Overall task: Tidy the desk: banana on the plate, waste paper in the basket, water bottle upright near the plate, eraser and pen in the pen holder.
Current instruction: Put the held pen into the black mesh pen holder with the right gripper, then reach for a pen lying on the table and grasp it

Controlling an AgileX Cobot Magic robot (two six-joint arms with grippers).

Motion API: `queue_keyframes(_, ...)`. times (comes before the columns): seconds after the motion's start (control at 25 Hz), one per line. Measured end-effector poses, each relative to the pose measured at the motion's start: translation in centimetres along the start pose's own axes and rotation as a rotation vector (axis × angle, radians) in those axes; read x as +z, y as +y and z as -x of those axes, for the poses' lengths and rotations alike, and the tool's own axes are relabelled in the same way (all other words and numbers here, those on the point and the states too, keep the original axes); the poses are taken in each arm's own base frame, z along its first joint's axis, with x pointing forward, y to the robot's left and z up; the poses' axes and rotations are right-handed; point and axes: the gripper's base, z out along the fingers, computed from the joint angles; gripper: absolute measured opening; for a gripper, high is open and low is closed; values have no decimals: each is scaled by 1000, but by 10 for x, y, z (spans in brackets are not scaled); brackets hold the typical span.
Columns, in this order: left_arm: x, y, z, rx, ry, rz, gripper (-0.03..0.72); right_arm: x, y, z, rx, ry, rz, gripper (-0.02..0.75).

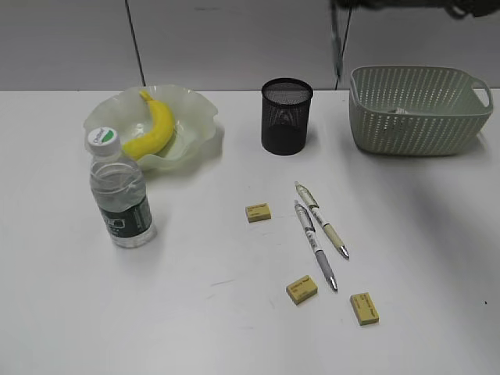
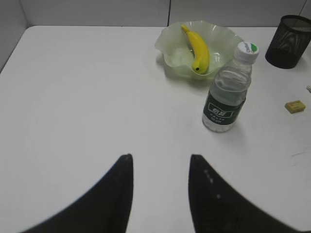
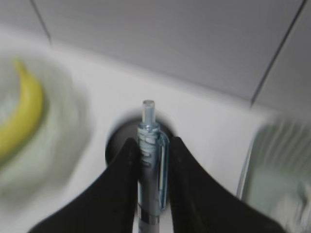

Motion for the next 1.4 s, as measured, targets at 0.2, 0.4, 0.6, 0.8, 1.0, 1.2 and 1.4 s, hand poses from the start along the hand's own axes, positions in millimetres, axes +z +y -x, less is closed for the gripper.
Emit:
queue_keyframes(0.2, 0, 0, 0, 0, 0, 0, 289, 28, 0, -4, -30, -436, 18, 154)
queue_keyframes(0.4, 0, 0, 0, 0, 0, 0, 289, 81, -2, -86, -27, -334, 19, 153)
queue_keyframes(0.6, 0, 0, 0, 0, 0, 0, 289, 90, -3, -107, -25, -293, 19, 298)
queue_keyframes(0.8, 0, 0, 0, 0, 0, -1, 289, 75, -2, -82, -24, -197, 14, 514)
queue_keyframes(1.0, 0, 0, 0, 0, 0, -1, 289, -4, 0, -8, -101, 13, 9, 486)
queue_keyframes(1.2, 0, 0, 0, 0, 0, -1, 289, -120, -5, -8, -145, 312, -41, 416)
queue_keyframes(1.4, 0, 0, 0, 0, 0, -1, 289, -235, -12, -54, -47, 695, -127, 405)
